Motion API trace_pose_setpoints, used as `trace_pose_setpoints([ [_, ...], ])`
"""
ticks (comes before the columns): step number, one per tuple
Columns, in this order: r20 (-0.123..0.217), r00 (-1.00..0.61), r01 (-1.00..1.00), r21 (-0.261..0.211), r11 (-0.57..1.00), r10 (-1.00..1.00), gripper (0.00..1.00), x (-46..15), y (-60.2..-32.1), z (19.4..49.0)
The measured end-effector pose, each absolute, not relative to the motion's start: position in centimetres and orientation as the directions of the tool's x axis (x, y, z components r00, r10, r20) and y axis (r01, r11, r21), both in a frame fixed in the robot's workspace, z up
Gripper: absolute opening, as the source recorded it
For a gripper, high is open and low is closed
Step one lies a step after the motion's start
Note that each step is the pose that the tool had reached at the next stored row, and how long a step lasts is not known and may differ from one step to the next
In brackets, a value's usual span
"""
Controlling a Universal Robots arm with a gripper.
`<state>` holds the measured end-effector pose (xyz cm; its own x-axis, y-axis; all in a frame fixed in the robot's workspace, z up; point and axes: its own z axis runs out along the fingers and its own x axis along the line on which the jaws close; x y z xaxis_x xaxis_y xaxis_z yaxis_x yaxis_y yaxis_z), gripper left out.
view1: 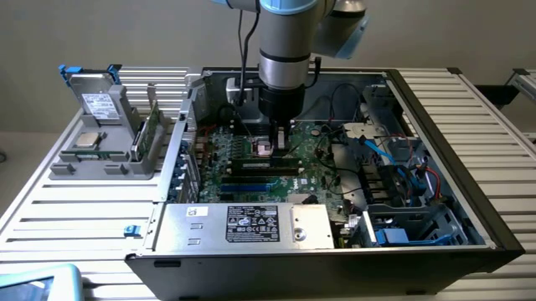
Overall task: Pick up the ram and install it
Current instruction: 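Insert the ram into the slot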
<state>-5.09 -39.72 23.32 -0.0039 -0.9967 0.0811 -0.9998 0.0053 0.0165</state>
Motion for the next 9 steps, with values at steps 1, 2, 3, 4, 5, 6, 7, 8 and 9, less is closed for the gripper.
trace_pose_setpoints([
  [1, 0.081, -0.004, -1.0, 0.017, 0.005, -0.997, 0.13, -5.09, -39.72, 23.31],
  [2, 0.081, -0.004, -1.0, 0.017, 0.005, -0.997, 0.13, -5.09, -39.72, 23.29],
  [3, 0.081, -0.004, -1.0, 0.017, 0.005, -0.997, 0.13, -5.1, -39.72, 23.27],
  [4, 0.081, -0.004, -1.0, 0.017, 0.005, -0.997, 0.13, -5.09, -39.72, 23.23],
  [5, 0.081, -0.004, -1.0, 0.017, 0.005, -0.997, 0.13, -5.09, -39.72, 23.21],
  [6, 0.081, -0.004, -1.0, 0.017, 0.005, -0.997, 0.13, -5.09, -39.72, 23.19],
  [7, 0.081, -0.004, -1.0, 0.017, 0.005, -0.997, 0.13, -5.09, -39.72, 23.17],
  [8, 0.081, -0.004, -1.0, 0.017, 0.005, -0.997, 0.13, -5.09, -39.72, 23.14],
  [9, 0.081, -0.004, -1.0, 0.017, 0.005, -0.997, 0.13, -5.09, -39.72, 23.14],
])
